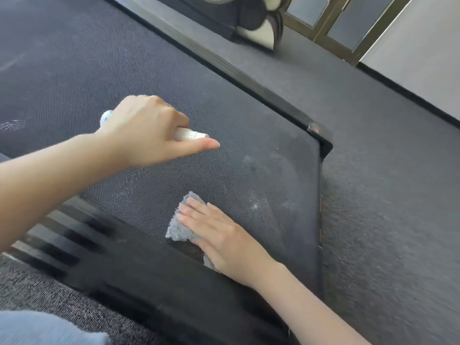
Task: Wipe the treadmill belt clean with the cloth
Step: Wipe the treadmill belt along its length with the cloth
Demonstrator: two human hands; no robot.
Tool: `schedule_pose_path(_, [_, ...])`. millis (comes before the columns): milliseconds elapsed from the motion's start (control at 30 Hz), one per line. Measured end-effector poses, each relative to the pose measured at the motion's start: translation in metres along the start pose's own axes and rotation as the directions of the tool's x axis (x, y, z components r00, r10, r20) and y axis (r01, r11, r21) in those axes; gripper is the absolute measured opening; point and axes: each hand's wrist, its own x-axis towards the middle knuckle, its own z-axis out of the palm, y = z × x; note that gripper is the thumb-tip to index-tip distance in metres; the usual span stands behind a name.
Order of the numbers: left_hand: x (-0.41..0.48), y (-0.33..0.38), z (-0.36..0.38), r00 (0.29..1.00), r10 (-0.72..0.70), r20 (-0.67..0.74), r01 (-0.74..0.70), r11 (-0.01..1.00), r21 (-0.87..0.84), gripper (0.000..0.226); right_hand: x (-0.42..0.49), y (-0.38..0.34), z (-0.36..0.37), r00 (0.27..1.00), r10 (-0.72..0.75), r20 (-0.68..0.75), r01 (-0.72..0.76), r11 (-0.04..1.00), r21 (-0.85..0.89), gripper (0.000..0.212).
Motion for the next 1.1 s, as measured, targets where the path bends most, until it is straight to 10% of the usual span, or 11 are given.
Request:
schedule_pose_path(267, [-0.002, 0.01, -0.002, 0.999, 0.016, 0.047, -0.017, 1.0, 0.007, 0.083, -0.039, 0.054, -0.021, 0.909, 0.399, -0.118, -0.407, 0.913, -0.044, 0.045])
schedule_pose_path(433, [-0.007, 0.026, 0.0, 0.985, 0.017, 0.17, -0.027, 0.998, 0.058, 0.088, -0.065, 0.093, -0.039, 0.708, 0.674, -0.209, -0.672, 0.735, 0.095, 0.043])
schedule_pose_path(800, [-0.014, 0.072, 0.012, 0.953, -0.141, 0.268, 0.152, 0.988, -0.019, 0.069, -0.07, 0.114, -0.042, 0.643, 0.723, -0.252, -0.729, 0.679, 0.087, 0.043])
schedule_pose_path(1100, [-0.026, 0.077, 0.044, 0.996, 0.053, 0.073, -0.048, 0.997, -0.063, 0.061, -0.069, 0.112, -0.042, 0.637, 0.725, -0.261, -0.729, 0.677, 0.1, 0.042])
